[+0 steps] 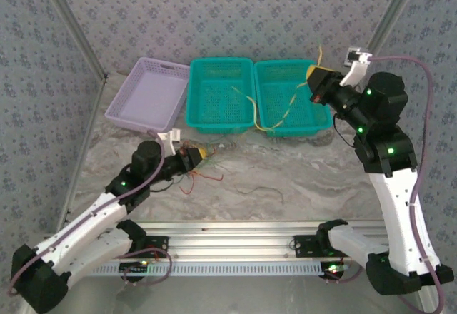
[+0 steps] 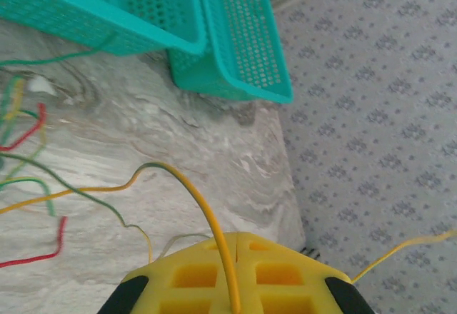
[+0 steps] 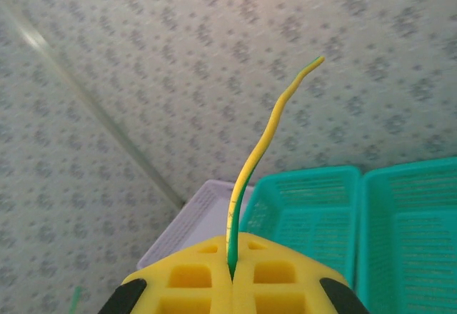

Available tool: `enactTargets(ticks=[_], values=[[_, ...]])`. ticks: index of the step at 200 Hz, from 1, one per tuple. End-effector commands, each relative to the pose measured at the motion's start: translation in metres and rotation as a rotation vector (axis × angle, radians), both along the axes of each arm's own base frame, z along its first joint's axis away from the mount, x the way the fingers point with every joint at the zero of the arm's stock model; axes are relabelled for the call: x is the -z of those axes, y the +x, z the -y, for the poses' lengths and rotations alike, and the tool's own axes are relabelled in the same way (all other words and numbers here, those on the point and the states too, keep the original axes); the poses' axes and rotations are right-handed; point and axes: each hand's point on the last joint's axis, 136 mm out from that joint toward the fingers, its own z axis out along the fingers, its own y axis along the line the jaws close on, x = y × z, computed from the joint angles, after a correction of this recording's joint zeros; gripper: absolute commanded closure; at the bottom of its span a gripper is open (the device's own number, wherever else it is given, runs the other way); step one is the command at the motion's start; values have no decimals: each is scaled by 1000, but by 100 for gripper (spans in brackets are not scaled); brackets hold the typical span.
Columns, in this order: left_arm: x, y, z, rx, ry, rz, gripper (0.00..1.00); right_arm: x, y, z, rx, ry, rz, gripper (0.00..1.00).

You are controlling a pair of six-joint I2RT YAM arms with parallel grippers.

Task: Untangle the cables

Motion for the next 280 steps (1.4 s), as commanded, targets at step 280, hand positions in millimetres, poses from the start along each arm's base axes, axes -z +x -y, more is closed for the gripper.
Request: enactTargets(ticks=[280], values=[[-169,-46,-46,85,93,362,100,190,229,-168,1,-615,-363,100]])
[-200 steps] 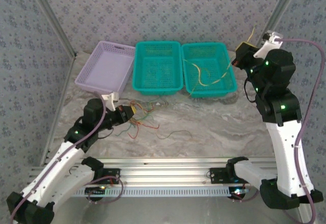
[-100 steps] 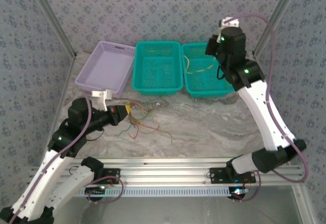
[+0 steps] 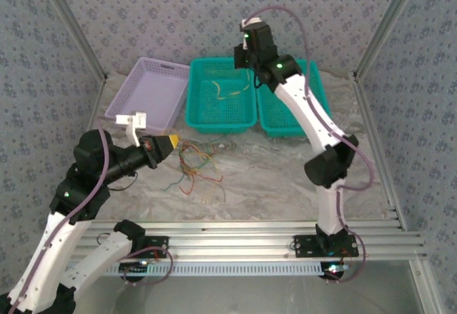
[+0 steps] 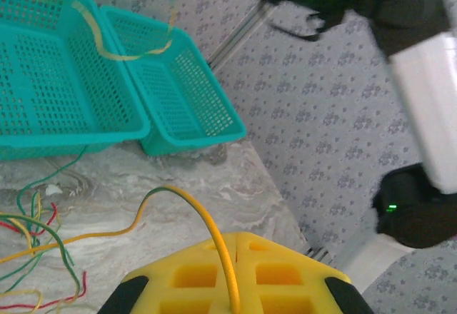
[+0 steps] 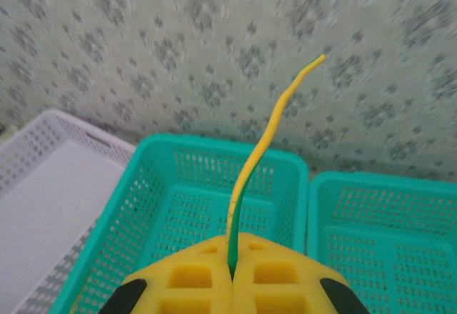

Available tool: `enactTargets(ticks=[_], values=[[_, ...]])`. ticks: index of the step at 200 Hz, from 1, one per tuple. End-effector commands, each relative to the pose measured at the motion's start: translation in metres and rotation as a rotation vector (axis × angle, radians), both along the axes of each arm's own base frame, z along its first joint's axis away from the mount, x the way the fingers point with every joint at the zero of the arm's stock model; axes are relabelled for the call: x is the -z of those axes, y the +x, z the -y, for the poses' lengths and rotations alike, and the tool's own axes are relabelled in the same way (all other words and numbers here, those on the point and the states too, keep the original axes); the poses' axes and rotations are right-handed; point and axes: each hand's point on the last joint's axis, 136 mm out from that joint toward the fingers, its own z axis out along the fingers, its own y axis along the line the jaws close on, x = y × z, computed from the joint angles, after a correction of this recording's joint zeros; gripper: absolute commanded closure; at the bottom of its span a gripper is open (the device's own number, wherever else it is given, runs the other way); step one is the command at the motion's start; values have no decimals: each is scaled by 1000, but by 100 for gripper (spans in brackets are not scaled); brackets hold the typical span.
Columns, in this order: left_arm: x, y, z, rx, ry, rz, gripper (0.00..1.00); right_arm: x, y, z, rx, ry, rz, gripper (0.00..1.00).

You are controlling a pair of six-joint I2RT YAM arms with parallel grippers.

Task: Untangle the cables

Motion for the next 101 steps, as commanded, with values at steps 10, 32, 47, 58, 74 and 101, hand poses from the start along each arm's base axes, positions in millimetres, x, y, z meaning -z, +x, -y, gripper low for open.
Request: enactTargets(ticks=[10,32,47,58,74,101], values=[[-26,-9,3,41,-13,53,100,77,11,-12,-34,-29,-198,100],[-42,-9,7,56,-33,73,100,110,23,-25,-66,5,-256,100],[-52,-8,9,61,-44,88,100,126,25,-37,-99,24,-289,100],[-58,-7,12,66,-48,99,100,138,25,-47,-122,48,-324,100],[-68,-4,15,69,-51,119,100,159,24,-52,-136,63,-385,100],[-87,0,21,77,-39,157,100,180,27,-47,-130,93,-449,87]])
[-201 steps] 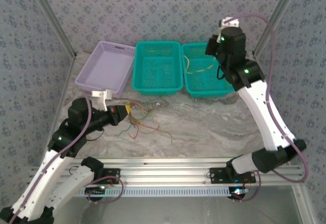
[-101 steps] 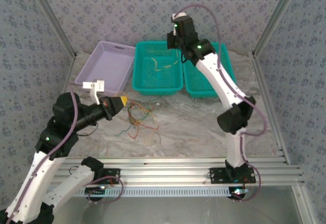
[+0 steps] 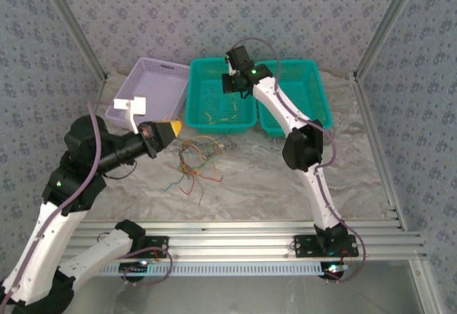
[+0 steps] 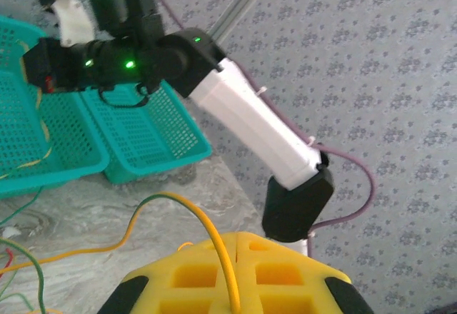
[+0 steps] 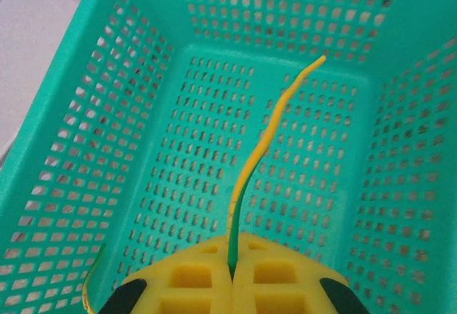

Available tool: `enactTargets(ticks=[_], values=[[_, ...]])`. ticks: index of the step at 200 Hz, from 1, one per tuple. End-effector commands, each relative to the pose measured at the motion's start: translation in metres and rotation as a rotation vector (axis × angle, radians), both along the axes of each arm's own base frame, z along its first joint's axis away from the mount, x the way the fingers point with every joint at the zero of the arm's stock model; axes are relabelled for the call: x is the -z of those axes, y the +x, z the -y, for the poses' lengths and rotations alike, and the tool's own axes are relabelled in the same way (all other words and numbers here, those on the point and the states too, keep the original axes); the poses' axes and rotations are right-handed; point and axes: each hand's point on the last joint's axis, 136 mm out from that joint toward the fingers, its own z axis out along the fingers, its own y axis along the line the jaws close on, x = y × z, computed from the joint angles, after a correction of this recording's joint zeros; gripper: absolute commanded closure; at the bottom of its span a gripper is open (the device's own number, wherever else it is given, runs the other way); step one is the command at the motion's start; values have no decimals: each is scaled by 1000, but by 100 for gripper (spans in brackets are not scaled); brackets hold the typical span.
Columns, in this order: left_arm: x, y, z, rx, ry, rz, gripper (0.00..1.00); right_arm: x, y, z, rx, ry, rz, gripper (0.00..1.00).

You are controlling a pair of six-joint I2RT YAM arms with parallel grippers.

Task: Untangle the cables

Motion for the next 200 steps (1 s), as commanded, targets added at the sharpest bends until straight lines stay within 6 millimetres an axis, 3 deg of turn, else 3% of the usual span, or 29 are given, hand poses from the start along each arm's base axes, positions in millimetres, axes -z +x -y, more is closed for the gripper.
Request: enactTargets(ticks=[1,13,38,63,88,99,122,152,200], values=[[-30,-1,2,6,-6,89,100,3,-2,-1,-5,74,-65,86],[-39,3,4,3,10,111,100,4,-2,3,5,78,-75,73],[-58,15,8,-10,38,159,100,-5,-4,8,8,77,-61,56],[-91,27,12,-24,42,229,100,-32,-11,8,-8,90,-21,45],[-139,37,18,-31,42,316,100,-96,-20,29,33,130,96,34],[-170,36,17,-35,27,379,100,-121,-26,41,58,161,143,31],[-205,42,19,-56,20,460,100,-174,-44,71,107,217,258,25],[-217,65,25,-98,35,510,100,-217,-75,108,164,229,384,17],[-216,119,42,-155,66,550,100,-242,-151,141,180,238,517,10]])
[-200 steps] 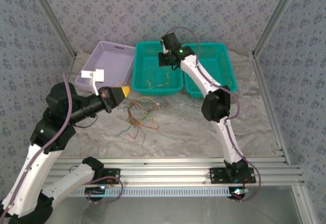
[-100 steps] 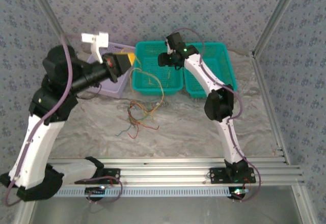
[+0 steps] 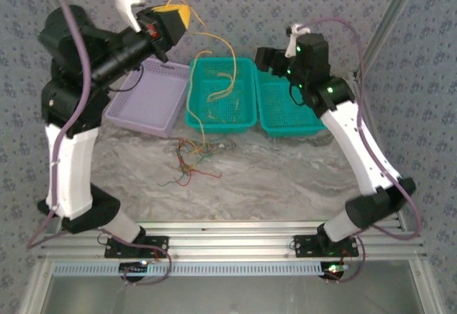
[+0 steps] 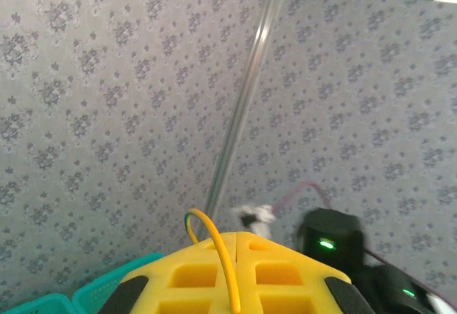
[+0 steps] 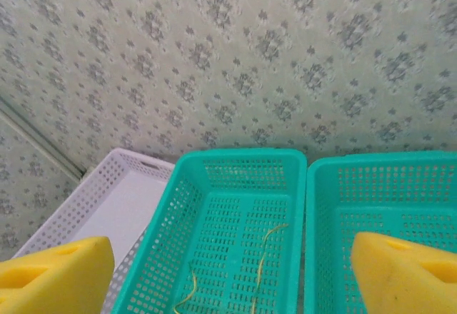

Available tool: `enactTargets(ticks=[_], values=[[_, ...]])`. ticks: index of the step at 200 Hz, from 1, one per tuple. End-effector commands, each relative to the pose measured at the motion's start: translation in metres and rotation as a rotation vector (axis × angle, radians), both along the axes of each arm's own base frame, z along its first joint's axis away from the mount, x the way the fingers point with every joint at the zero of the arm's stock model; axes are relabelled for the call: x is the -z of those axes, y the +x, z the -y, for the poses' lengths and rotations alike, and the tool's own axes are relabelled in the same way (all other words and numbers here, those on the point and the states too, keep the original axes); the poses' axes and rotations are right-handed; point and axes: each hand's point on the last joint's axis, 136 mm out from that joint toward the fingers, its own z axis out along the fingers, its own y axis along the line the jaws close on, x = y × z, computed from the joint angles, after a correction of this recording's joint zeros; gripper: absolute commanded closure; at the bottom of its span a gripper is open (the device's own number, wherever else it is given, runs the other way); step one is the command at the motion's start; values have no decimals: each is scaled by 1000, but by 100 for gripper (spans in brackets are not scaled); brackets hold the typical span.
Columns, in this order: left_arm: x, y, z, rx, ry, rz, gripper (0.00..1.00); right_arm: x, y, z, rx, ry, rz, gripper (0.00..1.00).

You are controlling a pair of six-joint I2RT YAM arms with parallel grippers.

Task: Untangle the cables

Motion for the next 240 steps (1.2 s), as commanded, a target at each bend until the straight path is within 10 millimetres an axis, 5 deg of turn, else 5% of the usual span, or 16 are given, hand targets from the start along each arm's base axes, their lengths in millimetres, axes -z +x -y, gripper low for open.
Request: enactTargets(ticks=[1,57,100,143,215,240], values=[[4,30,4,-60,30,31,100,2,-22,8,21,-28,50,10],[-6,82,14,-132,0,149,100,2,-116,25,-27,-9,127,6],[7,124,27,-103,-14,163,100,11,-158,30,-83,-18,151,1],[-11,146,20,-108,-126,241,100,46,-162,22,-117,-79,93,0],[-62,98,11,-51,-234,401,100,59,-157,10,-144,-123,96,0],[-46,111,25,-62,-176,386,100,62,-155,6,-155,-114,89,0]])
